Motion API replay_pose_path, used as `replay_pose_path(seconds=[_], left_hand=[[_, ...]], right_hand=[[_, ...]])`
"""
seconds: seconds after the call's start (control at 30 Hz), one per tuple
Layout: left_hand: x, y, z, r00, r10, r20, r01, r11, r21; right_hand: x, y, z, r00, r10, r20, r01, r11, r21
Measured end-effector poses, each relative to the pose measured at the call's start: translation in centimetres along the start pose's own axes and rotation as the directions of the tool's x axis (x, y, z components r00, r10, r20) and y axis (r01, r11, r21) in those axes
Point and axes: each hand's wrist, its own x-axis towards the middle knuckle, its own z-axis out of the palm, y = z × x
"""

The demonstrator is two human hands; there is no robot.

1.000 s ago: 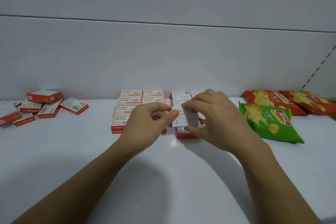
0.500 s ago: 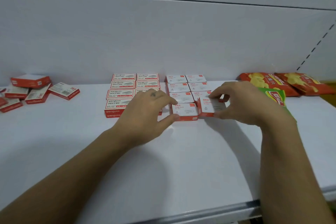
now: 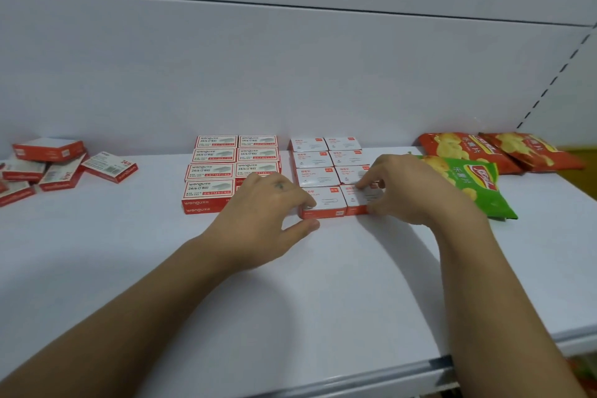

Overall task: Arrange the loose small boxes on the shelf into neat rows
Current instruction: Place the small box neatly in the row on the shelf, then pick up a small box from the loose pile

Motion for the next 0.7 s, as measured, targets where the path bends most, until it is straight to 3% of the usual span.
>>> replay_pose_path(seconds=[0.33,0.5,0.7], left_hand=[[-0.1,0.4,-0.2,0.999,-0.003,-0.035,0.003,1.0,0.003],[0.8,-0.8,-1.5,0.993,0.003,-0.115,0.013,0.99,0.141],[0.7,-3.5,-4.8,0.97,-0.141,-0.198,0.187,0.954,0.236]], right_hand=[[-0.5,-1.3,-0.8,0.997,0.016,0.077,-0.018,0.999,0.028],[0.0,-4.3,-3.0,0.989,-0.143,-0.047,0.145,0.988,0.048],[1.8,-8.0,-4.9,0.946,-0.285,-0.156,0.297,0.953,0.056]])
